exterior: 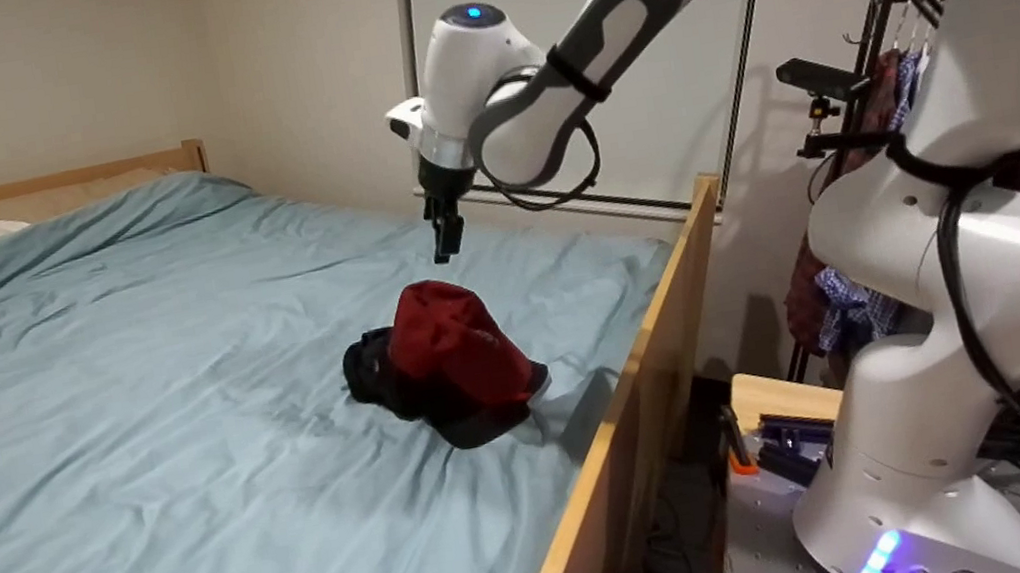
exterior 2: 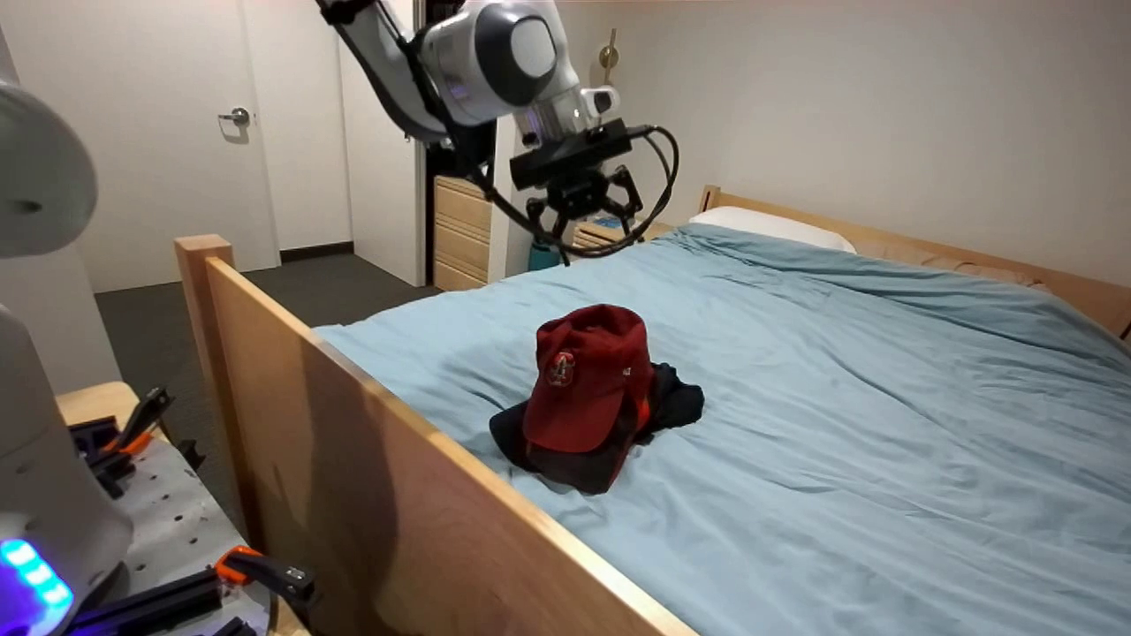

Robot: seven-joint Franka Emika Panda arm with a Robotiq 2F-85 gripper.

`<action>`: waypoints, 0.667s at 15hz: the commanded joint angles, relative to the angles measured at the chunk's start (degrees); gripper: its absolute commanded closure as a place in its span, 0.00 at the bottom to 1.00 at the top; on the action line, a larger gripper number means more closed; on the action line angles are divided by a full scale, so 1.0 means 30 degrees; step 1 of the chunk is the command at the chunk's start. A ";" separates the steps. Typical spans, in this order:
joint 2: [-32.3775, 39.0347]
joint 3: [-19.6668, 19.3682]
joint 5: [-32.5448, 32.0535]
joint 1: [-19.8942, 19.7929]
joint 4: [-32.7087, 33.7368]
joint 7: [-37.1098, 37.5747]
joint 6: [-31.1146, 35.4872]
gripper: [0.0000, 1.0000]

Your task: Put the left and right caps on the middle cap one at a time

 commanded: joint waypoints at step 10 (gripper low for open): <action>0.0754 -1.0457 0.2846 1.3558 0.6943 -0.1010 -1.3402 0.00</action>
